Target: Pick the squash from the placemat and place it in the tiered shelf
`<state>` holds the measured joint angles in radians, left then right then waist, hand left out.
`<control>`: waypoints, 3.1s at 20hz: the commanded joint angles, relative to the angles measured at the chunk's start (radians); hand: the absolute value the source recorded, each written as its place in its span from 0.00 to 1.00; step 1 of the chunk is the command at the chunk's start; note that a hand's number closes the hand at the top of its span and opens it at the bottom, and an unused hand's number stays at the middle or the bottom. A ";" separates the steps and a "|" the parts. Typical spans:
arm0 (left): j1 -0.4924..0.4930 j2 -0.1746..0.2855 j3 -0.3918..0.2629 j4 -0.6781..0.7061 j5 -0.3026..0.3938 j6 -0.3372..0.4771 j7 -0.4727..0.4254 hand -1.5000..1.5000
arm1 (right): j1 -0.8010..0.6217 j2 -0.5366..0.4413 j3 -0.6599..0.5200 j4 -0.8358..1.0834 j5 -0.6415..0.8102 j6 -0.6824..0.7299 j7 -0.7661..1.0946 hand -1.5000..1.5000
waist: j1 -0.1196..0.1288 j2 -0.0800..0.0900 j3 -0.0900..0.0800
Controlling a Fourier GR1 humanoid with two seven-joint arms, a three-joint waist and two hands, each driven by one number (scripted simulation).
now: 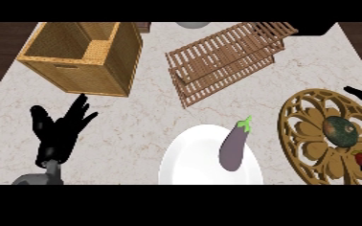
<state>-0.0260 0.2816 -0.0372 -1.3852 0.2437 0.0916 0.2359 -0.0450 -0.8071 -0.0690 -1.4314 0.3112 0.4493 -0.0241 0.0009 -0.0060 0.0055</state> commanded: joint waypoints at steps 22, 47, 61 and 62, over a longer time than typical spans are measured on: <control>-0.040 -0.065 0.039 -0.005 -0.080 -0.017 0.114 0.50 | -0.099 0.210 -0.019 0.154 0.278 -0.114 -0.102 0.00 | -0.003 0.005 -0.006; 0.034 -0.072 0.079 0.021 -0.065 -0.073 0.031 0.50 | -0.044 0.612 0.434 -0.382 0.395 0.113 0.039 1.00 | -0.021 -0.004 -0.008; 0.027 -0.076 0.081 0.010 -0.080 -0.062 0.043 0.50 | -0.288 0.761 0.151 -1.017 0.087 0.325 0.685 1.00 | -0.008 0.001 -0.009; 0.022 -0.058 0.076 -0.003 -0.078 -0.082 0.061 0.50 | -0.364 0.789 0.129 -0.975 0.079 0.305 0.725 1.00 | -0.003 0.001 -0.009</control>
<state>-0.0286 0.2145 0.0481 -1.4063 0.1706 0.0296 0.2797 -0.2659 -0.0673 0.1401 -2.3313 0.4897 0.7107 0.5018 -0.0129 -0.0098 0.0012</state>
